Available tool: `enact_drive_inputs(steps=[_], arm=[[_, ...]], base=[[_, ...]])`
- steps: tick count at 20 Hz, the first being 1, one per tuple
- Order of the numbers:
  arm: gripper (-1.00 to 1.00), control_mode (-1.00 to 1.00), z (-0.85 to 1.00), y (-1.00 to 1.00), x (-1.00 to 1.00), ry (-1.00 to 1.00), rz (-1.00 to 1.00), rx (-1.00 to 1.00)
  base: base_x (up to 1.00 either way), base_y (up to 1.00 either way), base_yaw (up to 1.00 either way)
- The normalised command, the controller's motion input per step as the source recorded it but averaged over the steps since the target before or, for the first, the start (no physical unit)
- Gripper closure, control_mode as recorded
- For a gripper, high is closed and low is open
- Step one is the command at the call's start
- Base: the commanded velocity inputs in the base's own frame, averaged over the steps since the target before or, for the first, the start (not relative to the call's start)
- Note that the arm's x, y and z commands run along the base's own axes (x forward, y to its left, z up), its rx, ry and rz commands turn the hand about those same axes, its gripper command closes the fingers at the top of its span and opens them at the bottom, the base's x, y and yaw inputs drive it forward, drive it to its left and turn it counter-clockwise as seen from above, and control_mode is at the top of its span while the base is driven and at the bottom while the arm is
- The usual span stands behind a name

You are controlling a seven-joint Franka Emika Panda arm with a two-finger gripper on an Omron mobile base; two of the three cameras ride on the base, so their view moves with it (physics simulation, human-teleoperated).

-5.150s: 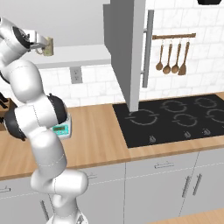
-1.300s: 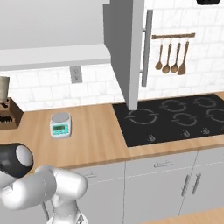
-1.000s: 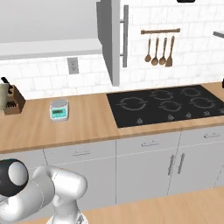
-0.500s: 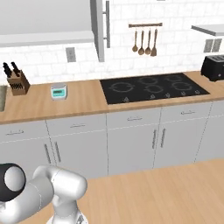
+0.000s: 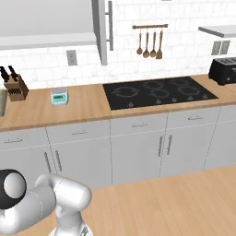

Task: Gather all objects into one cabinet and sort the glasses and bowls to opposite sides.

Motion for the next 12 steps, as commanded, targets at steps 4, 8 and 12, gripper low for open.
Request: enact_drive_inputs(steps=[4, 8, 12], arm=[[1.0, 1.0, 0.0, 0.0, 0.0, 0.0, 0.0, 0.0], [1.0, 1.0, 0.0, 0.0, 0.0, 0.0, 0.0, 0.0], [1.0, 1.0, 0.0, 0.0, 0.0, 0.0, 0.0, 0.0]], base=[[-0.12, -1.0, 0.0], [-0.19, -0.83, 0.0], [-0.04, -0.19, 0.0]])
